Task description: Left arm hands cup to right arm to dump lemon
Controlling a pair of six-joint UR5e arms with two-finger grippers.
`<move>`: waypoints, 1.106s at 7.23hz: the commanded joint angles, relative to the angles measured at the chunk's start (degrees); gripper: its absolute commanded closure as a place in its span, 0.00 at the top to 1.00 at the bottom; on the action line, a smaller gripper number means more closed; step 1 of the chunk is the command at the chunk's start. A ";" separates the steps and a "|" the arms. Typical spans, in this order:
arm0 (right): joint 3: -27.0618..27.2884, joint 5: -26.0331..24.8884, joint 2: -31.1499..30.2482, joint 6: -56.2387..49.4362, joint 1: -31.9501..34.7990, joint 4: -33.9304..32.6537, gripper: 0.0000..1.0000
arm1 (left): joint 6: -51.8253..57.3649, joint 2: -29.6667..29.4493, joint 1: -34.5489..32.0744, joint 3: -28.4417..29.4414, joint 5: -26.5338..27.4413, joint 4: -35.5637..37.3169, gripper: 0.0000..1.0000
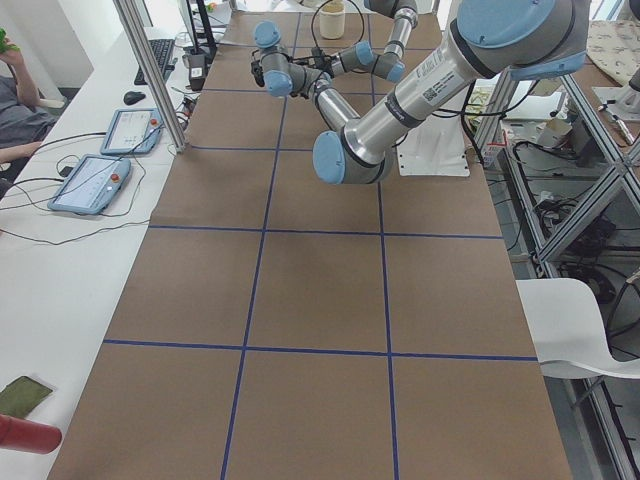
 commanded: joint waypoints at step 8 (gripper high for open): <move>0.09 0.08 -0.08 0.00 0.11 0.12 1.00 | -1.49 -0.09 -0.16 0.05 -0.05 0.06 0.00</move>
